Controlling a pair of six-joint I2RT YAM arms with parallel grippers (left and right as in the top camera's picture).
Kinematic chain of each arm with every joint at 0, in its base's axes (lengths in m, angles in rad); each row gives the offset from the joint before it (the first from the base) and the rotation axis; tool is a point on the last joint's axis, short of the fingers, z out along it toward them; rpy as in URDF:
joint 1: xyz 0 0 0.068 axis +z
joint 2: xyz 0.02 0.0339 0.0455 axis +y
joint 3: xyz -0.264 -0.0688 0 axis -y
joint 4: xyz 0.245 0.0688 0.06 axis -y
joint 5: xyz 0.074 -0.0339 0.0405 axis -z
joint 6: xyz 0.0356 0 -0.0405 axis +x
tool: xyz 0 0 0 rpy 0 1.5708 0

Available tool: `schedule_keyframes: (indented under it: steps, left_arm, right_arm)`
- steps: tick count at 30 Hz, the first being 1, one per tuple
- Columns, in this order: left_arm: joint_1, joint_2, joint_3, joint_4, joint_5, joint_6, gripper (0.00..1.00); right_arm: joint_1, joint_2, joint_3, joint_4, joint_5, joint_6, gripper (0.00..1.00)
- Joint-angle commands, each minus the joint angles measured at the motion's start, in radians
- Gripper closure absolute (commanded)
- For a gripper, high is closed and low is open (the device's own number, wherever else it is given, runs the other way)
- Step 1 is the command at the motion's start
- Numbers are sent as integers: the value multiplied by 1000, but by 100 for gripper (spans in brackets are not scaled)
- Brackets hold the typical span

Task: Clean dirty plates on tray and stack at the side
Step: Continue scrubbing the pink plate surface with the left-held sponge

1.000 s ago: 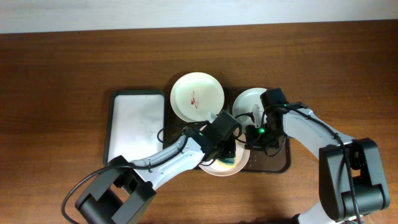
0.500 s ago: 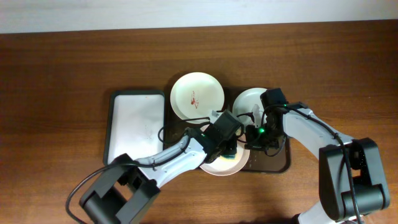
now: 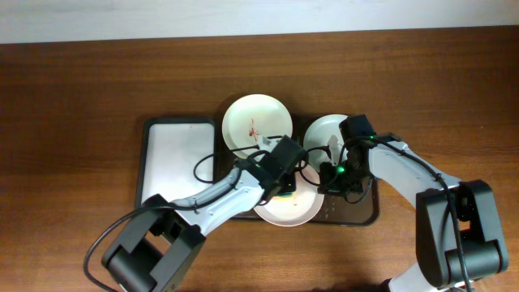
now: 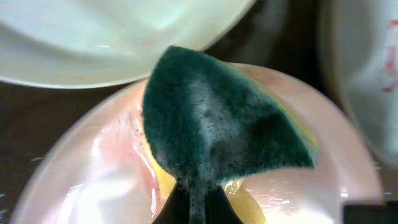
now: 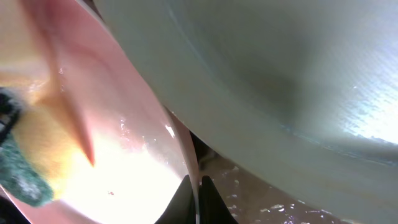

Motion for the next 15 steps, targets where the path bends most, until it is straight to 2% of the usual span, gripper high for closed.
schedule_keyframes:
  steps: [1,5,10,15]
  left_arm:
    - [47,-53,-15,-66,-24,93,100]
    - [50,-188,-14,-84,104,165,100]
    - [88,-332,-14,-126,85,198,100]
    - [129,-347,-15,-180,80,197,100]
  right_arm:
    - [0,7,-4,-6,32,4,96]
    - [0,6,-4,-5,32,4,96]
    - [0,-19,-4,-5,32,3,96]
    - [1,-53,-4,-15,32,-27,96]
